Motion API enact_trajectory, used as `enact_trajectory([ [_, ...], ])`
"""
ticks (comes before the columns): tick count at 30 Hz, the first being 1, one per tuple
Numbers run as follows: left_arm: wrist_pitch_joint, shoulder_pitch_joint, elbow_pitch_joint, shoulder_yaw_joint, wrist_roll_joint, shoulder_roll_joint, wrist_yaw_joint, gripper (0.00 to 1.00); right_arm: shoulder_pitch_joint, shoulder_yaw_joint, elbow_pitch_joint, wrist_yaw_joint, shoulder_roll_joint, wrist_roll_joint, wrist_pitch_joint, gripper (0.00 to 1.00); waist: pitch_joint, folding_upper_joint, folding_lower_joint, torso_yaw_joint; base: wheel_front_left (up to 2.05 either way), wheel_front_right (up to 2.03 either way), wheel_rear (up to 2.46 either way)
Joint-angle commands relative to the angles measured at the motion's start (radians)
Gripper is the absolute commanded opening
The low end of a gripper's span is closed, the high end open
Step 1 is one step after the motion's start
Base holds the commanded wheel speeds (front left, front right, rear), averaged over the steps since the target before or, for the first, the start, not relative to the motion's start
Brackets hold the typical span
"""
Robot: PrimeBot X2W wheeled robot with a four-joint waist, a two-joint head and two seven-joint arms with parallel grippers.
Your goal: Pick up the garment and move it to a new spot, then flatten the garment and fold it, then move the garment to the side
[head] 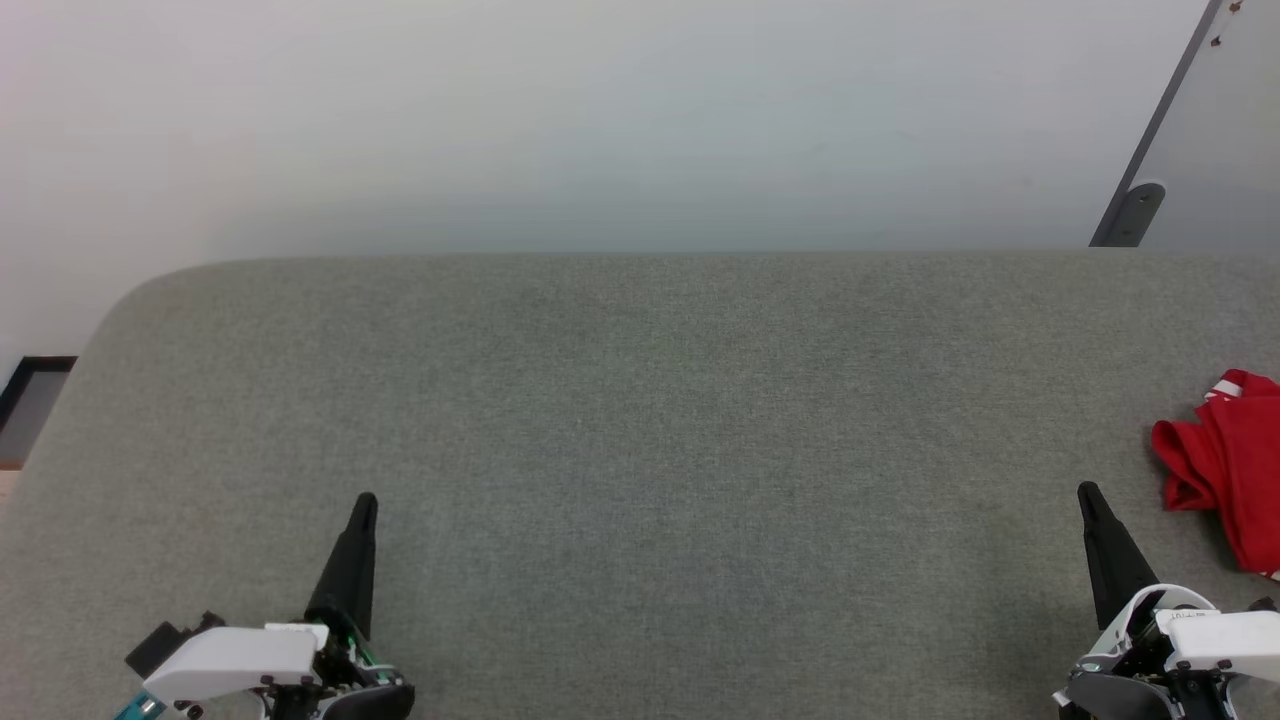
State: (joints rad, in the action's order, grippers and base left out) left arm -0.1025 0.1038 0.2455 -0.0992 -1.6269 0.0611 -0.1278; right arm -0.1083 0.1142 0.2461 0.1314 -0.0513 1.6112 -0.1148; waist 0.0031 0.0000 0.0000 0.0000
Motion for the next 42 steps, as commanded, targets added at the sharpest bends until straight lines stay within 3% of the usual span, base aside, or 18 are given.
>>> enact_trajectory([
  [1, -0.003, 0.010, 0.002, -0.002, 0.004, -0.002, -0.005, 0.00, -0.003, 0.000, 0.000, -0.001, 0.003, 0.003, -0.001, 0.00, 0.000, 0.0000, 0.0000, 0.000, 0.00, 0.00, 0.00],
  [42, -0.009, 0.011, 0.002, -0.009, 0.009, -0.006, -0.005, 0.00, -0.003, 0.000, 0.000, -0.001, 0.003, 0.003, -0.001, 0.00, 0.000, 0.0000, 0.0000, 0.000, 0.00, 0.00, 0.00],
])
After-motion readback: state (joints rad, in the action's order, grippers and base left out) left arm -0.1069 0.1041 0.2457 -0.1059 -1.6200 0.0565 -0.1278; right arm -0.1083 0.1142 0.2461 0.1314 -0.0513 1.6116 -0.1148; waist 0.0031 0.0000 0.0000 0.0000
